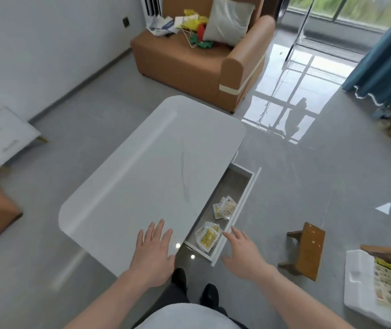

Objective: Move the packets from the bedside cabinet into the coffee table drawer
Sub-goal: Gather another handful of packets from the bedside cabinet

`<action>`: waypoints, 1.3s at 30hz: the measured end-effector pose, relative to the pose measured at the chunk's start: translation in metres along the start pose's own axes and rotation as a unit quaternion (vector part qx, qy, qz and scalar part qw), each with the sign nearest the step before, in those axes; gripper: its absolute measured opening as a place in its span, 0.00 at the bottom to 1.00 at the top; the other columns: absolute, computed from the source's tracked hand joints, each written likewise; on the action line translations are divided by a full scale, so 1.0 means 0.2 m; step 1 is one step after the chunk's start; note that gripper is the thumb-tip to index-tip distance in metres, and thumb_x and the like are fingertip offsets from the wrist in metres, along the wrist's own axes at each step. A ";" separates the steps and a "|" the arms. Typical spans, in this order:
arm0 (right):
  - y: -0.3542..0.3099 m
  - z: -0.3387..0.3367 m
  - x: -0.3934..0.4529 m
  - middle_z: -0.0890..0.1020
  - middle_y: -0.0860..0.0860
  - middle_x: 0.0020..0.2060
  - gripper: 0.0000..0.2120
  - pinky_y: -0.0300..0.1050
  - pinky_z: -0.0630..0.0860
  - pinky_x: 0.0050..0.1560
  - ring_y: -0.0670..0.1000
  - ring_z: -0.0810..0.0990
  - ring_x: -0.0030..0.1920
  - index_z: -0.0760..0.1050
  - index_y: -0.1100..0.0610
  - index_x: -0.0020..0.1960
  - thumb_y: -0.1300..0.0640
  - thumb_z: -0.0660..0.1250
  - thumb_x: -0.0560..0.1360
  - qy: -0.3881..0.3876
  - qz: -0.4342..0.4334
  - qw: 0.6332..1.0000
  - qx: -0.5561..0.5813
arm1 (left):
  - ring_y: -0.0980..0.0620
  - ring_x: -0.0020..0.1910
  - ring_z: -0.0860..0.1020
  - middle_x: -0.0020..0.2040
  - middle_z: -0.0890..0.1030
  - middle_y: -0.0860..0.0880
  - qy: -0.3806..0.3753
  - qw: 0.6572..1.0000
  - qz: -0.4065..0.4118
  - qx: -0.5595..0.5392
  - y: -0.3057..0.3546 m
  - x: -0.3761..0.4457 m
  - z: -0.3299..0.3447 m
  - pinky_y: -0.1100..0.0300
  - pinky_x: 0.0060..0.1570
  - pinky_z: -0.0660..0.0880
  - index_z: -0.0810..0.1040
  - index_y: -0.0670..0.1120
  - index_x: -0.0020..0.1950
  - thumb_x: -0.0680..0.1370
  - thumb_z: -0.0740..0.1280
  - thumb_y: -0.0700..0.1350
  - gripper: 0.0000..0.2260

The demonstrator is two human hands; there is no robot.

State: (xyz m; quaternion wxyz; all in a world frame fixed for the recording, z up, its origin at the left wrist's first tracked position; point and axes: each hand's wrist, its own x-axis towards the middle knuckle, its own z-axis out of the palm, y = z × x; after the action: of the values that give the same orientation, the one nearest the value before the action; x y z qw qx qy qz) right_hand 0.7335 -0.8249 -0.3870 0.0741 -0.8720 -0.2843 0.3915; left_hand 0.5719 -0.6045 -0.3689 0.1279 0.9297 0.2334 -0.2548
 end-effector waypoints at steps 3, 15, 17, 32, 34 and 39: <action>-0.17 0.04 -0.03 0.46 0.53 0.85 0.37 0.63 0.51 0.82 0.62 0.44 0.84 0.50 0.48 0.85 0.44 0.63 0.82 -0.006 -0.020 0.998 -0.061 | 0.42 0.82 0.34 0.84 0.34 0.46 0.015 0.999 -0.029 -0.003 -0.13 -0.13 0.02 0.41 0.79 0.34 0.45 0.50 0.85 0.83 0.54 0.56 0.33; -1.30 0.45 0.08 0.39 0.52 0.84 0.39 0.68 0.43 0.81 0.63 0.37 0.83 0.43 0.49 0.85 0.38 0.58 0.82 -0.025 -0.115 0.970 -0.212 | 0.42 0.82 0.32 0.83 0.32 0.47 0.086 0.983 -0.140 -0.077 -1.16 -0.66 0.09 0.41 0.78 0.31 0.45 0.50 0.85 0.82 0.54 0.56 0.34; -1.58 0.58 0.11 0.39 0.51 0.84 0.39 0.66 0.43 0.81 0.62 0.37 0.83 0.42 0.49 0.85 0.37 0.57 0.82 -0.027 -0.133 0.964 -0.230 | 0.42 0.82 0.33 0.84 0.34 0.47 0.094 0.979 -0.160 -0.086 -1.43 -0.77 0.11 0.41 0.78 0.31 0.45 0.51 0.85 0.82 0.56 0.56 0.35; -2.92 0.67 0.30 0.36 0.50 0.84 0.39 0.64 0.42 0.82 0.60 0.35 0.83 0.41 0.48 0.85 0.37 0.56 0.82 -0.003 -0.230 0.931 -0.283 | 0.42 0.83 0.35 0.84 0.33 0.47 0.152 0.954 -0.234 -0.113 -2.67 -1.03 -0.19 0.40 0.80 0.37 0.46 0.52 0.85 0.83 0.56 0.58 0.34; -3.07 0.63 0.37 0.36 0.50 0.84 0.39 0.63 0.42 0.82 0.60 0.35 0.83 0.41 0.48 0.85 0.37 0.56 0.83 0.001 -0.240 0.931 -0.276 | 0.42 0.82 0.34 0.84 0.33 0.47 0.162 0.952 -0.236 -0.109 -2.80 -0.99 -0.27 0.40 0.80 0.36 0.46 0.52 0.85 0.83 0.56 0.58 0.34; -3.45 0.55 0.64 0.37 0.49 0.84 0.39 0.63 0.43 0.82 0.59 0.36 0.83 0.42 0.47 0.85 0.36 0.57 0.82 0.009 -0.269 0.929 -0.256 | 0.43 0.82 0.32 0.84 0.34 0.48 0.180 0.946 -0.255 -0.092 -3.15 -0.82 -0.49 0.40 0.80 0.36 0.46 0.52 0.85 0.84 0.55 0.58 0.33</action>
State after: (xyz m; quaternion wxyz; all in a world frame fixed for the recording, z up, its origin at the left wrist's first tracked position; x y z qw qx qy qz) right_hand 0.4192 -0.1929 -0.3012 -0.0467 -0.7557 -0.5978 0.2634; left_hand 0.1732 -0.0886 -0.2756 0.0991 0.8535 0.5044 -0.0851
